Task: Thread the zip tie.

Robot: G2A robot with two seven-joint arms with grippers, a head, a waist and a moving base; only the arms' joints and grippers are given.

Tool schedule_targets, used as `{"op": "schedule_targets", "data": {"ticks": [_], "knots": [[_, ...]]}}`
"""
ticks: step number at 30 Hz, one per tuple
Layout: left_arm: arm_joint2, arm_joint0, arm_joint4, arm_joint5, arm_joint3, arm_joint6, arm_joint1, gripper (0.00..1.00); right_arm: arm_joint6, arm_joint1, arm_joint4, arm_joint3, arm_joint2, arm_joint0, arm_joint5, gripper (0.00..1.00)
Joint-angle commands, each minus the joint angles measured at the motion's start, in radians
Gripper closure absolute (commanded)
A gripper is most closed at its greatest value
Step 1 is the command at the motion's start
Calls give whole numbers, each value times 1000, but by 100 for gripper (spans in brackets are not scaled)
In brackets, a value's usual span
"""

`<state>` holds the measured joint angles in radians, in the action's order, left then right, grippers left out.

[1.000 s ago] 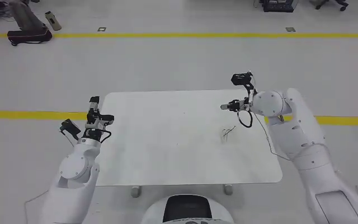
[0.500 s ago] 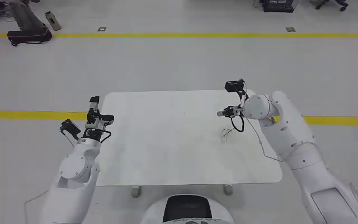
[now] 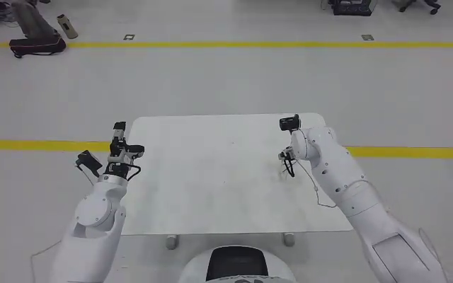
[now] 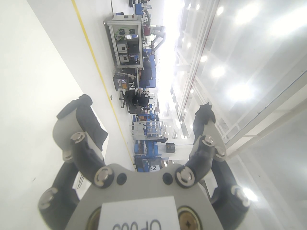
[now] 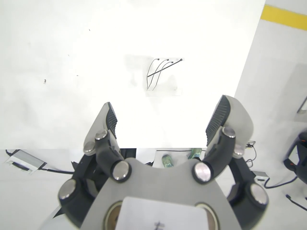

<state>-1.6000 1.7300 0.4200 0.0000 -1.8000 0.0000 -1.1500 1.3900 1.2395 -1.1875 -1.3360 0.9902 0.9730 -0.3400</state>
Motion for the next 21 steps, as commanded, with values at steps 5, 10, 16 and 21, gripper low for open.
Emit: {"op": "schedule_targets", "data": {"ticks": [5,10,16,21], "knots": [[0,0,0,0,0,0,0,0,0,8,1,6,11,3,0,0],[0,0,0,0,0,0,0,0,-13,7,-53,23,-15,12,13,0],[0,0,0,0,0,0,0,0,-58,64,-119,122,60,13,0,0],[0,0,0,0,0,0,0,0,-97,138,-178,179,165,26,0,0]]}}
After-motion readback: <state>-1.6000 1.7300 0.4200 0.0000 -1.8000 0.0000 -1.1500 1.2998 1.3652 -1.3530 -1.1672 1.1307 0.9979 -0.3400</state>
